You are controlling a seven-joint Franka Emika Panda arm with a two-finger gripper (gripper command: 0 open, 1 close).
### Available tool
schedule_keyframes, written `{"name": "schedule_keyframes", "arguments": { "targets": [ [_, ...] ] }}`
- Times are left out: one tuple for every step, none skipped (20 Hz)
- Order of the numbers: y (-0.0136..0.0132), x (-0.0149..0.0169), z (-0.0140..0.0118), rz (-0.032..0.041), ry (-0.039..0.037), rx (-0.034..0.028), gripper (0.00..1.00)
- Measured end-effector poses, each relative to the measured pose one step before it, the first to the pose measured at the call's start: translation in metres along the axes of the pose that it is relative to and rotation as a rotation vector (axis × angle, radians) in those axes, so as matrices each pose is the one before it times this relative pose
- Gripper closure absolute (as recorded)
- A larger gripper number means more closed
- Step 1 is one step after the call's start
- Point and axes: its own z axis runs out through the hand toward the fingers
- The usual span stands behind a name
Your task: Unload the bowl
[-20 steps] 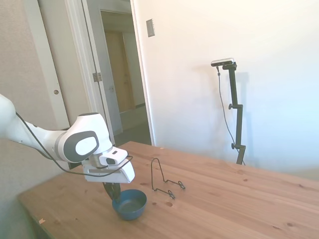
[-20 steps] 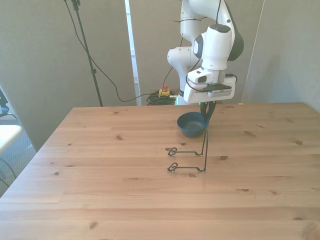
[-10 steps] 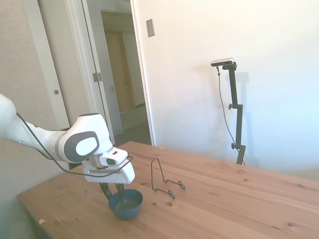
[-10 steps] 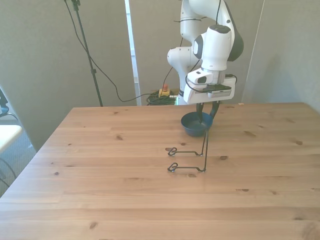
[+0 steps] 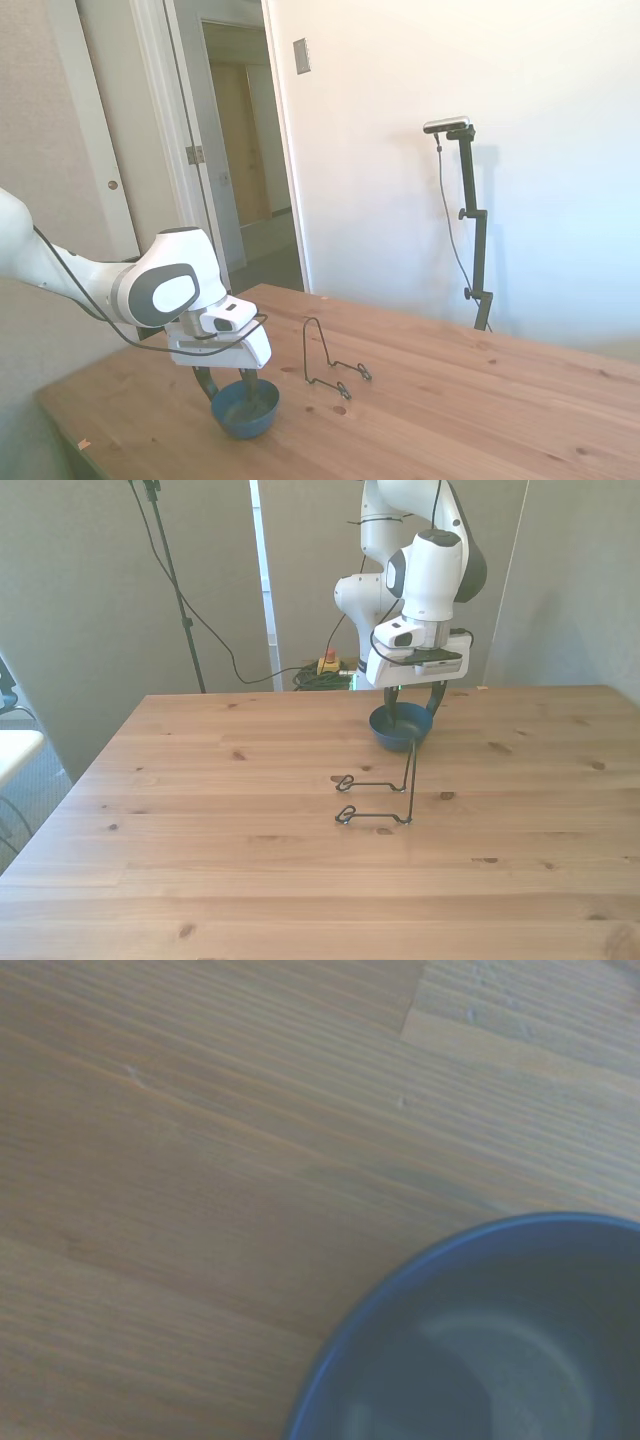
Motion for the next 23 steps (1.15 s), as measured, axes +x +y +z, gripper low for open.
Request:
{"name": "schedule_keyframes", "arguments": {
  "targets": [
    [0.00043, 0.00041, -0.00015, 0.00130, 0.00019, 0.00039, 0.00],
    [0.00046, 0.00037, -0.00008, 0.00132, 0.00004, 0.00030, 0.00],
    [0.00049, 0.00033, -0.00002, 0.00132, -0.00008, 0.00024, 0.00],
    [0.00034, 0.00021, 0.00001, 0.00084, -0.00011, 0.00012, 0.00],
    [0.00021, 0.00013, 0.00001, 0.00056, -0.00007, 0.00008, 0.00],
    [0.00024, 0.00016, 0.00000, 0.00063, -0.00005, 0.00010, 0.00],
    [-0.00001, 0.00012, -0.00014, 0.00010, 0.00030, 0.00021, 0.00],
    [-0.00061, 0.00026, -0.00072, -0.00094, 0.00154, 0.00103, 0.00],
    [-0.00206, 0.00066, -0.00243, -0.00268, 0.00570, 0.00455, 0.00],
    [-0.00472, 0.00088, -0.00527, -0.00480, 0.00996, 0.01059, 0.00],
    [-0.00636, 0.00029, -0.00702, -0.00618, 0.01048, 0.01396, 0.00],
    [-0.00720, -0.00112, -0.00783, -0.00775, 0.01090, 0.01583, 0.00],
    [-0.00744, -0.00210, -0.00809, -0.00290, 0.00739, 0.02104, 0.00],
    [-0.00586, -0.00286, -0.00703, -0.00222, 0.00573, 0.01869, 0.00],
    [-0.00523, -0.00330, -0.00611, -0.00099, 0.00250, 0.01815, 0.00],
    [-0.00461, -0.00361, -0.00534, 0.00053, -0.00081, 0.01750, 0.00],
    [-0.00474, -0.00391, -0.00504, -0.00026, -0.00265, 0.01823, 0.00],
    [-0.00444, -0.00447, -0.00538, -0.00228, -0.00304, 0.01469, 0.00],
    [-0.00386, -0.00500, -0.00639, -0.00567, -0.00098, 0.00891, 0.00],
    [-0.00266, -0.00555, -0.00735, -0.00328, -0.00224, 0.00798, 0.00],
    [-0.00112, -0.00476, -0.00673, -0.00291, -0.00092, 0.00499, 0.00],
    [-0.00028, -0.00454, -0.00645, -0.00160, -0.00137, 0.00200, 0.00],
    [0.00102, -0.00341, -0.00522, 0.00286, 0.00321, 0.00002, 0.00]
  ]
}}
